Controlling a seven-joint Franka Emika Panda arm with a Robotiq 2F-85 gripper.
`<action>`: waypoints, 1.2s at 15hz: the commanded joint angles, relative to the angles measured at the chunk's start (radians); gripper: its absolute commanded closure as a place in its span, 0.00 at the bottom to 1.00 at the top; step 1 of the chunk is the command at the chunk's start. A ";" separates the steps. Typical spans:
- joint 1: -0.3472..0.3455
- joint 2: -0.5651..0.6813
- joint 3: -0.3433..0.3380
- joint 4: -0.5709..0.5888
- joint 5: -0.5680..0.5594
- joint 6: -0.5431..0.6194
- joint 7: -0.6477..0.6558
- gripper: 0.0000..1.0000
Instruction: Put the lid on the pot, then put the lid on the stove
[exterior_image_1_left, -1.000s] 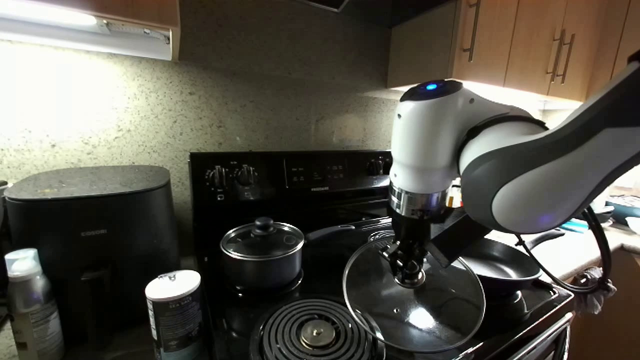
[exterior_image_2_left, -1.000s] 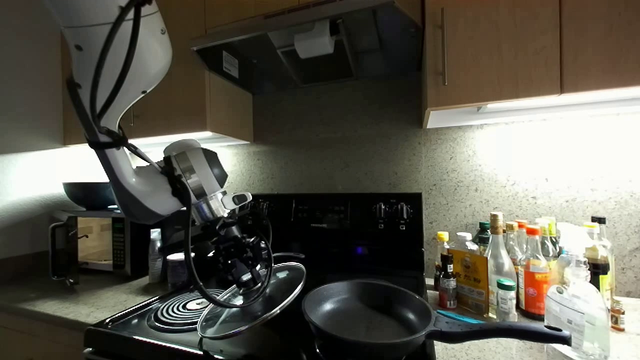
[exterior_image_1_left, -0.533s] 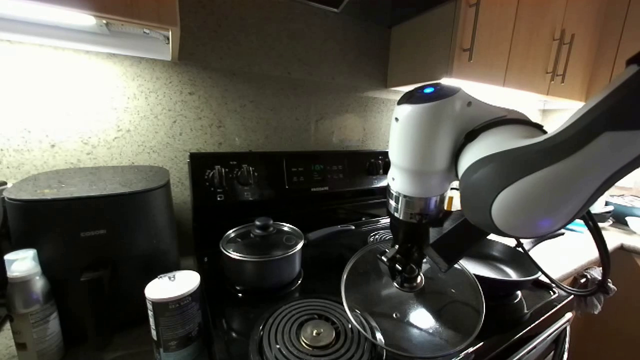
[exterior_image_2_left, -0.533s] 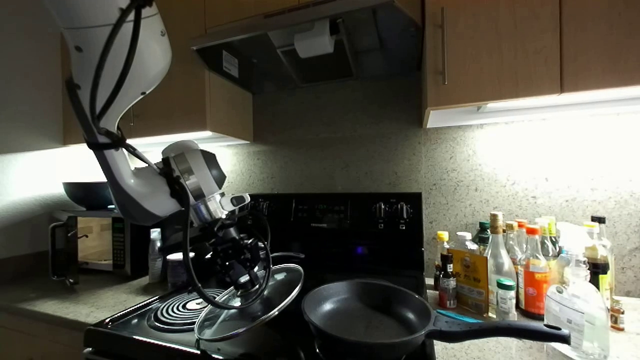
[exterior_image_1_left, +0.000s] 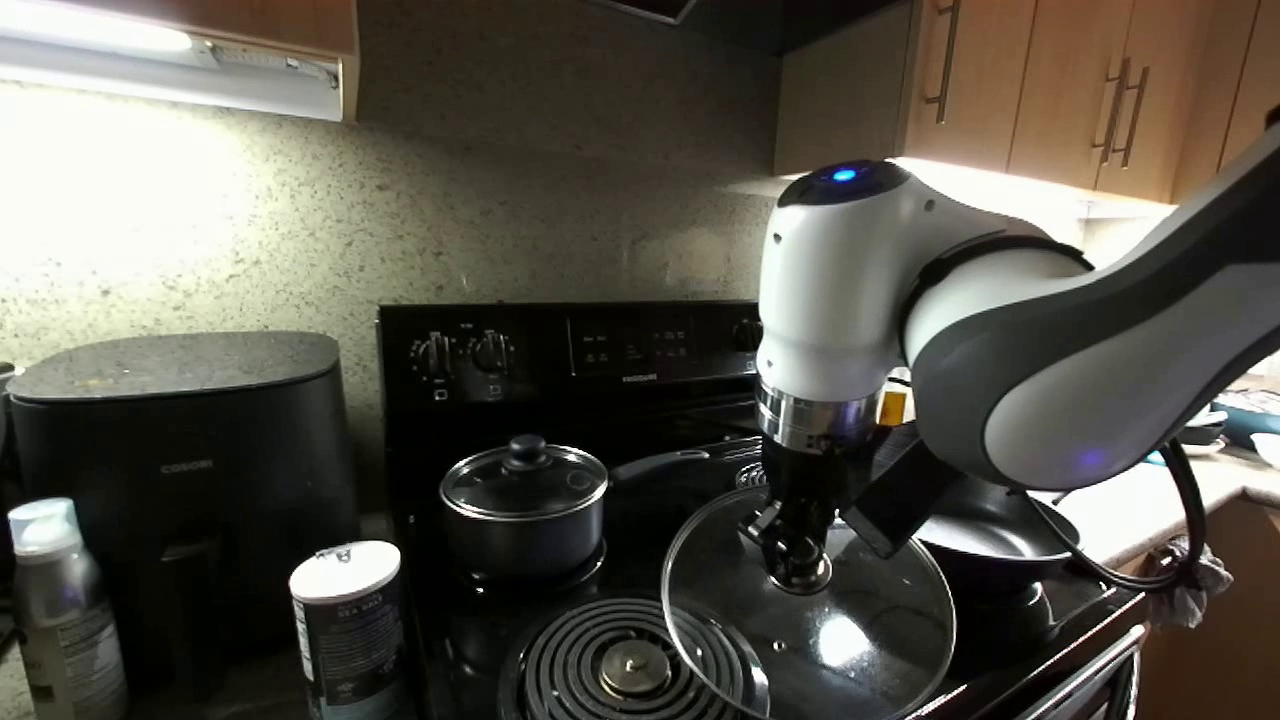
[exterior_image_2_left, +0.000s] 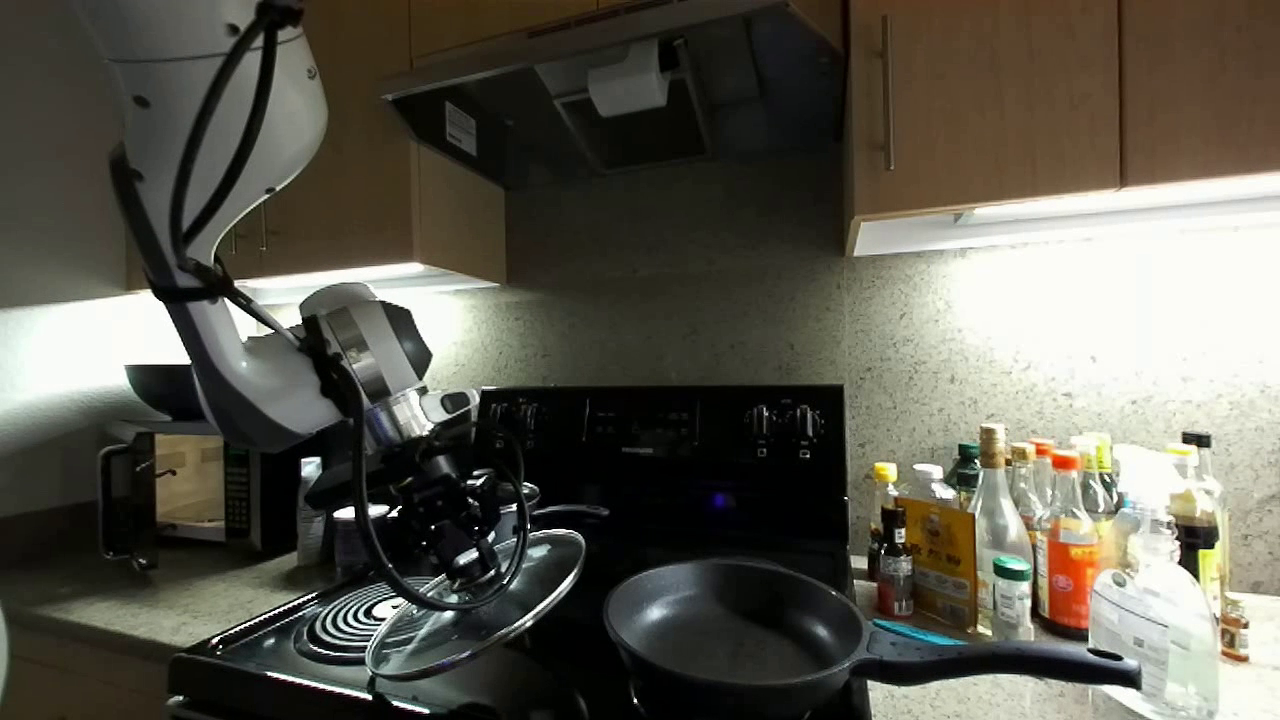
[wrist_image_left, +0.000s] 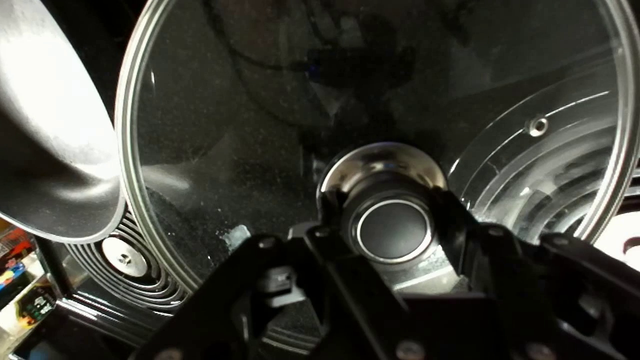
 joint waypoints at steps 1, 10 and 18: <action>0.011 0.031 0.009 0.011 0.037 0.008 -0.061 0.75; 0.024 0.084 0.014 0.062 0.063 -0.001 -0.141 0.75; -0.027 0.148 -0.058 0.118 0.427 0.073 -0.368 0.75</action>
